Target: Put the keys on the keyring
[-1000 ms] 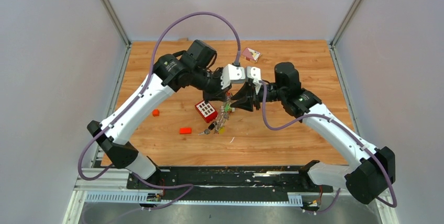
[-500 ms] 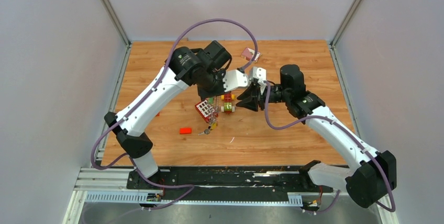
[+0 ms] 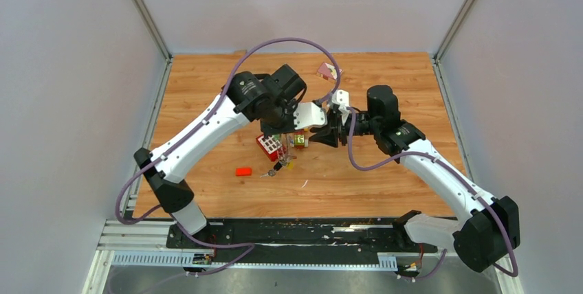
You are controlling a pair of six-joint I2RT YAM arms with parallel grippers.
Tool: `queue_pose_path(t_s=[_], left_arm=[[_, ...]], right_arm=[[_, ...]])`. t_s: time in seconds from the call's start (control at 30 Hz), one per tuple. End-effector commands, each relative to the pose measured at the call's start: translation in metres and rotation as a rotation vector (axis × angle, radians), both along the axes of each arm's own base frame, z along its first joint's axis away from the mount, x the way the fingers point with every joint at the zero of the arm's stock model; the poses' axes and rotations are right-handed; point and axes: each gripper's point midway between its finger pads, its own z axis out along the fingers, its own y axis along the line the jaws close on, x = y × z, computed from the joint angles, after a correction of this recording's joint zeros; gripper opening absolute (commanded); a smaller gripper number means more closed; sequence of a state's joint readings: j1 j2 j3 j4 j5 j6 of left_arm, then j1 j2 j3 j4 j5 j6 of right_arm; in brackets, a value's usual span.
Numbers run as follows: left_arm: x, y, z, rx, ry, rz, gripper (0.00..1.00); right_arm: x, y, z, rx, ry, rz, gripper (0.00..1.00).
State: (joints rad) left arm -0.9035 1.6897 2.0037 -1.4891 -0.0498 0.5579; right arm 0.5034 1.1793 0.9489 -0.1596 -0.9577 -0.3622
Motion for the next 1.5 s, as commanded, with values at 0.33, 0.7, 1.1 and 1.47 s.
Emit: queue_pose_path(t_s=[0.33,0.7,1.1,1.47], left_arm=[[-0.040,-0.051,0.040,-0.504,-0.029,-0.187,0.00],[-0.040,-0.052,0.029,-0.480,0.004,-0.170,0.00],[-0.045,-0.054,0.020,-0.484,0.046,-0.162,0.00],[-0.048,-0.057,0.020,-0.503,0.064,-0.161,0.00]], right_arm=[[-0.024,0.012,0.023,0.079,0.026,0.154,0.30],[-0.040,0.032,0.024,0.058,0.049,0.240,0.28],[-0.036,0.031,0.029,0.052,0.024,0.201,0.27],[-0.036,0.035,0.026,0.047,0.038,0.209,0.24]])
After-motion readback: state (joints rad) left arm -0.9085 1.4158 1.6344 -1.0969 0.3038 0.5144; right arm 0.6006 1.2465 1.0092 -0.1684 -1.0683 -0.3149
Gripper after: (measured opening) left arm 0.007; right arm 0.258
